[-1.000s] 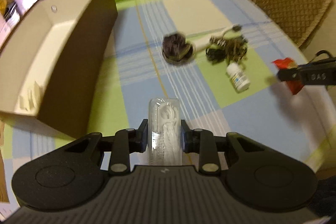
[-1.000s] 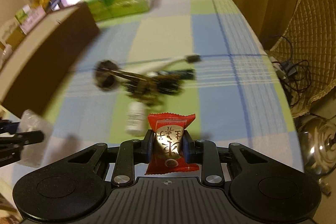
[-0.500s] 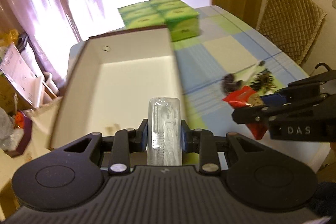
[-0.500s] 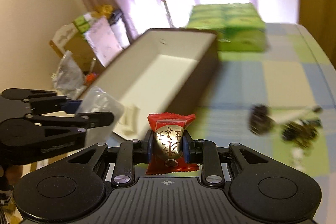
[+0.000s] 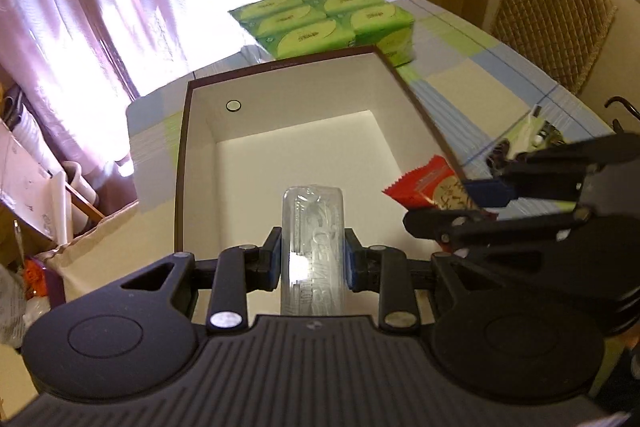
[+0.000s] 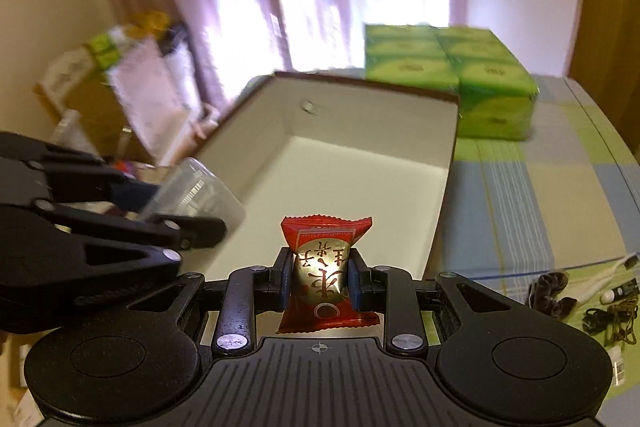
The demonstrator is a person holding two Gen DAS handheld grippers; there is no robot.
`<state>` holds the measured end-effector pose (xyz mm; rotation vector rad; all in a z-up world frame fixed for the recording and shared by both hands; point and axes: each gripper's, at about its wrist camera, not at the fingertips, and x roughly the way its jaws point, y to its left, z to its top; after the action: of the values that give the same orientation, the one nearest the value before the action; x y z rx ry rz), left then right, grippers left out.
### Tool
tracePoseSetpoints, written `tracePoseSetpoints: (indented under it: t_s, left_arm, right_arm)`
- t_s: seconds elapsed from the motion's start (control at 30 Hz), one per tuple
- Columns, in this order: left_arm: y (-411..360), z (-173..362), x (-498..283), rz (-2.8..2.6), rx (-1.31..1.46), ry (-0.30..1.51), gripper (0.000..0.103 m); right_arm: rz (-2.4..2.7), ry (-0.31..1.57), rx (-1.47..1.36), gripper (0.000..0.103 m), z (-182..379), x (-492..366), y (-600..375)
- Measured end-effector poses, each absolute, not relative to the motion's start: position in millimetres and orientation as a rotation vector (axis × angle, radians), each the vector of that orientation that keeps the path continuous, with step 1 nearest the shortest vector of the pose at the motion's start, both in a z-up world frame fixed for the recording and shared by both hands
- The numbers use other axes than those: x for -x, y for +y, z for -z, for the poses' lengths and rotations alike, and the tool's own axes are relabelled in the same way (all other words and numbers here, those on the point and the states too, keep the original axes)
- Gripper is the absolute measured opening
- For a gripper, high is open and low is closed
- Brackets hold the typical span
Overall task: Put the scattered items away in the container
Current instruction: 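Carry the candy packet and earphone case into the box and release both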
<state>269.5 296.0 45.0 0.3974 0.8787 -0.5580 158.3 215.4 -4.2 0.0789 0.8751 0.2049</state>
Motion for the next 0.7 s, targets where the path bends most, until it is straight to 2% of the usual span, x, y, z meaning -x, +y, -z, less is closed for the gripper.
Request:
tracePoseSetpoints:
  t_s: [0.33,0.7]
  left_arm:
    - [284,7,-336,0.574,-0.423,0.954,0.025]
    - [282,41,-360,0.572,-0.451,1.013,0.025]
  right_arm:
    - [-0.058,0.986,-0.069,0.03,42,-222,214]
    - [-0.049,0.969,0.111,0.03,51,-239,223]
